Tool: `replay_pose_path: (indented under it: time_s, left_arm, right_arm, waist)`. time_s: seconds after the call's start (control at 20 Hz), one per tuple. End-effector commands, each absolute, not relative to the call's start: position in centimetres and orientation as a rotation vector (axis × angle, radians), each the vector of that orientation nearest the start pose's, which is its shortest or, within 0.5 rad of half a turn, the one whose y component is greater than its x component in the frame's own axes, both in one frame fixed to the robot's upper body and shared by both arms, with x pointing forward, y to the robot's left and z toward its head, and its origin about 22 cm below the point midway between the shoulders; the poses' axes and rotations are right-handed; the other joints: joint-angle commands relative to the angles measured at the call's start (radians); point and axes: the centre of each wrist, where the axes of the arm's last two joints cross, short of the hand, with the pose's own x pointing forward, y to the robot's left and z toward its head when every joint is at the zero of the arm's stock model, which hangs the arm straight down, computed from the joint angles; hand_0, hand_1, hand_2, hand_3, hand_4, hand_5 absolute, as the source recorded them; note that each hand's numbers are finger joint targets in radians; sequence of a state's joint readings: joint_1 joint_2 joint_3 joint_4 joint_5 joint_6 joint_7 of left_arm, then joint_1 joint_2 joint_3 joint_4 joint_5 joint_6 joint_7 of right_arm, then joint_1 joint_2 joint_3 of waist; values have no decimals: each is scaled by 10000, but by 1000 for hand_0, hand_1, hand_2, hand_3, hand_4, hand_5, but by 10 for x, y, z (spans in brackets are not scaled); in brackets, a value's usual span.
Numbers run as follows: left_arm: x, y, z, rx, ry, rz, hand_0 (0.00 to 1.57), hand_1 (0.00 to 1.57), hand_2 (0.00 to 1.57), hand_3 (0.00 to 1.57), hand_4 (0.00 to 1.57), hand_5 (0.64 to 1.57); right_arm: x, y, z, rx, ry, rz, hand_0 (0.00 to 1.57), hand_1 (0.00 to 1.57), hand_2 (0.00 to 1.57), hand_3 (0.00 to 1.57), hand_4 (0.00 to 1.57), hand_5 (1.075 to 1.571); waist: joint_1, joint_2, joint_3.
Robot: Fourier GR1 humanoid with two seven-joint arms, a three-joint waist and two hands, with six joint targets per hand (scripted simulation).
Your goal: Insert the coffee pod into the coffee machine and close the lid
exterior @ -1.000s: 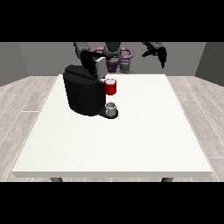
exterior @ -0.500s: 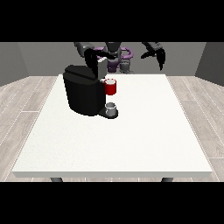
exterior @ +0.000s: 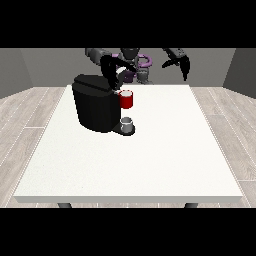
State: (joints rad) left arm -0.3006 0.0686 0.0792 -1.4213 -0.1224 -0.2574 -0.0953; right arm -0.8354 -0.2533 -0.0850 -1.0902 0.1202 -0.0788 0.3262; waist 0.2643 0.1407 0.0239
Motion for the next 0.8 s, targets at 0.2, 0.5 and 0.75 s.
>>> replay_pose_path:
  time_s: [0.2, 0.5, 0.75]
  left_arm:
    - [324, 217, 59, -1248, -18055, -4319, 0, 0, 0, 0, 398, 1571]
    - [331, 202, 74, -1941, -18420, -4928, 0, 0, 0, 0, 429, 1571]
    - [335, 186, 81, -2319, -18824, -5486, 0, 0, 0, 0, 395, 1571]
  right_arm:
    - [407, -170, 234, -2347, -18264, 3727, 0, 0, 0, 0, 127, 1571]
    - [395, -187, 267, -3146, -18387, 3425, 0, 0, 0, 0, 0, 1571]
    - [384, -187, 294, -3862, -18857, 3505, 0, 0, 0, 0, 0, 1571]
  waist:
    - [1370, 384, -234]
    - [2131, 876, -229]
    - [2853, 1511, -245]
